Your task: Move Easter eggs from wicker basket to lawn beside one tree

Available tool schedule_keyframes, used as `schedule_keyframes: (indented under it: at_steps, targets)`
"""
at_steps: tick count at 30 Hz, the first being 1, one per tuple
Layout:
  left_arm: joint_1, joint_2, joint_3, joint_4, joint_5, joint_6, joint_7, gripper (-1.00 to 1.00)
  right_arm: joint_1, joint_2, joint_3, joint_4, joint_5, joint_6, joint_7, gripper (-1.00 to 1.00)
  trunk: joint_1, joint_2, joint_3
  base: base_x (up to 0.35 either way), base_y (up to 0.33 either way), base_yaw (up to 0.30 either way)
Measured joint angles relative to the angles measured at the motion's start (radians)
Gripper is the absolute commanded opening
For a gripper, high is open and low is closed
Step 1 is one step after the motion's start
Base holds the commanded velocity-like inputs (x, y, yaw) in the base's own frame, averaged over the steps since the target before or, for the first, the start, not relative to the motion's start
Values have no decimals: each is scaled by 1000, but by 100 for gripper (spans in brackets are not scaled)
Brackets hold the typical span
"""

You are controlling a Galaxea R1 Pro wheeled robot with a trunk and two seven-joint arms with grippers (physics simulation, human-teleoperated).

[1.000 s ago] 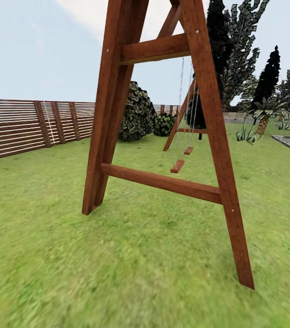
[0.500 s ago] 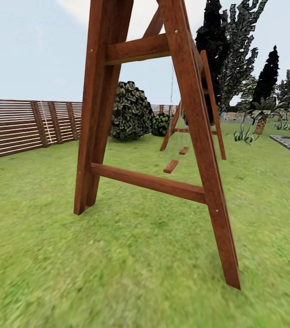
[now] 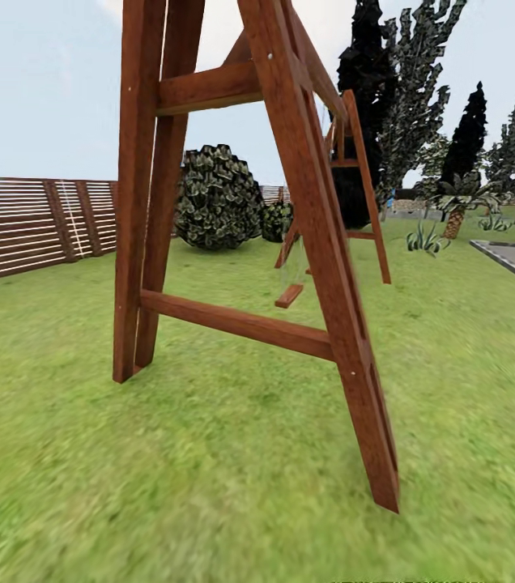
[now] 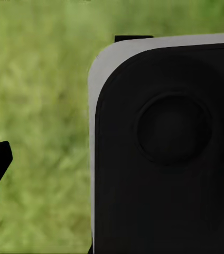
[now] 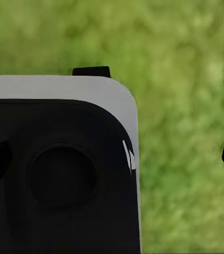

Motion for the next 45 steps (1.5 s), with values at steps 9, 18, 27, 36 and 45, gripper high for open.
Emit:
schedule_keyframes:
  at_steps: [9,18,27,36,45]
  targets:
    - [0,0,0,0,0,0,0,100,0,0,0,0,0,0,0,100,0,0,0,0,-296,-205]
    - [0,0,0,0,0,0,0,100,0,0,0,0,0,0,0,100,0,0,0,0,-296,-252]
    - [0,0,0,0,0,0,0,100,0,-1,0,0,0,0,0,100,0,0,0,0,-296,-255]
    - [0,0,0,0,0,0,0,100,0,-1,0,0,0,0,0,100,0,0,0,0,-296,-255]
    - [0,0,0,0,0,0,0,100,0,-1,0,0,0,0,0,100,0,0,0,0,-296,-255]
